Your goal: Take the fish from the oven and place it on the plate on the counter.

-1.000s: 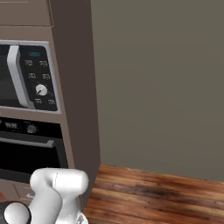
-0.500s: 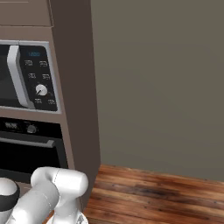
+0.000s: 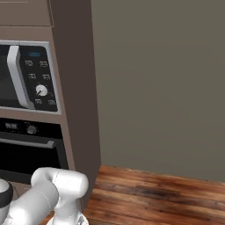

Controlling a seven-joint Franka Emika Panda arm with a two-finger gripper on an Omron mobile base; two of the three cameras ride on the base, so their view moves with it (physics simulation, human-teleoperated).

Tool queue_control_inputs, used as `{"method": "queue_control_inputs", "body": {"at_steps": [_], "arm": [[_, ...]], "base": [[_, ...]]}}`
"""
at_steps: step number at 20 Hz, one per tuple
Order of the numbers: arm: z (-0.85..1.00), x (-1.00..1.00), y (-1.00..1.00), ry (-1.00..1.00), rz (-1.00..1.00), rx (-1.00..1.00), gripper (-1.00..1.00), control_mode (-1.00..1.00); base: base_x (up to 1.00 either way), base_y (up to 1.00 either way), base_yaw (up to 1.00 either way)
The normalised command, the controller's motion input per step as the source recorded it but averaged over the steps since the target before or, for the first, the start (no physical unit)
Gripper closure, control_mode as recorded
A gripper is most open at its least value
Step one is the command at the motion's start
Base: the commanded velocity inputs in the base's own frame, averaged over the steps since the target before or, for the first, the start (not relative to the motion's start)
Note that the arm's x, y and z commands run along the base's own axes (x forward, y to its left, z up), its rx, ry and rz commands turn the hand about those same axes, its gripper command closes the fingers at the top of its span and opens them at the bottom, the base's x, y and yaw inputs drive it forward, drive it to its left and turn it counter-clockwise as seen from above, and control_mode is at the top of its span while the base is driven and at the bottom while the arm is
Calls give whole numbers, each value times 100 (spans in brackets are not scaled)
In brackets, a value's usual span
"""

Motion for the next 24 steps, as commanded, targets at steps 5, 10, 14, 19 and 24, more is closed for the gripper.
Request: {"method": "queue_control_inputs", "body": {"at_steps": [5, 10, 14, 19, 24], "arm": [[-54, 36, 1, -7, 21, -4, -100, -100], [-3, 73, 0, 0, 30, 0, -100, -100], [-3, 69, 8, 5, 22, 0, -100, -100], [-41, 2, 9, 0, 6, -1, -100, -100], [-59, 3, 5, 0, 0, 0, -100, -100]], "base": [[0, 0, 0], [0, 0, 0], [0, 0, 0], [0, 0, 0], [0, 0, 0]]}}
